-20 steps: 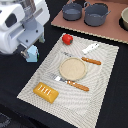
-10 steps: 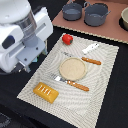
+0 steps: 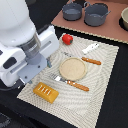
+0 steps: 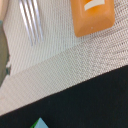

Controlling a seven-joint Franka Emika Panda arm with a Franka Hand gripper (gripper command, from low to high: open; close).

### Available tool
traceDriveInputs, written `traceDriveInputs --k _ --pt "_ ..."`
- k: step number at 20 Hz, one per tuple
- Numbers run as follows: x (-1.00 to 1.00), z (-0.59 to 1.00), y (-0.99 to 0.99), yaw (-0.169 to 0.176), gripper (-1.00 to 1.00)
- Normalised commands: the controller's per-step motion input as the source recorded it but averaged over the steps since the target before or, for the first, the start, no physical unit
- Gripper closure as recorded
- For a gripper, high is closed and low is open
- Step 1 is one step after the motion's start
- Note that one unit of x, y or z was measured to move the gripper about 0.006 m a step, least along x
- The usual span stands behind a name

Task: Interact with the objects in diverse but meaningful ways.

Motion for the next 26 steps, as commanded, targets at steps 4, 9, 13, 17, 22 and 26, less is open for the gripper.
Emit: traceDriveInputs --k 4,9,13,17,22,26 --pt "0.31 -0.32 -0.22 -0.005 -1.0" --pt "0.12 -0.28 -0.34 0.041 -1.0" --pt "0.21 -0.2 -0.33 0.108 -1.0" --pt "0.4 -0.12 -0.26 0.021 -1.0" --pt "0.69 0.0 -0.16 0.0 -1.0" --pt "0.66 -0.04 -0.14 -0.012 -1.0"
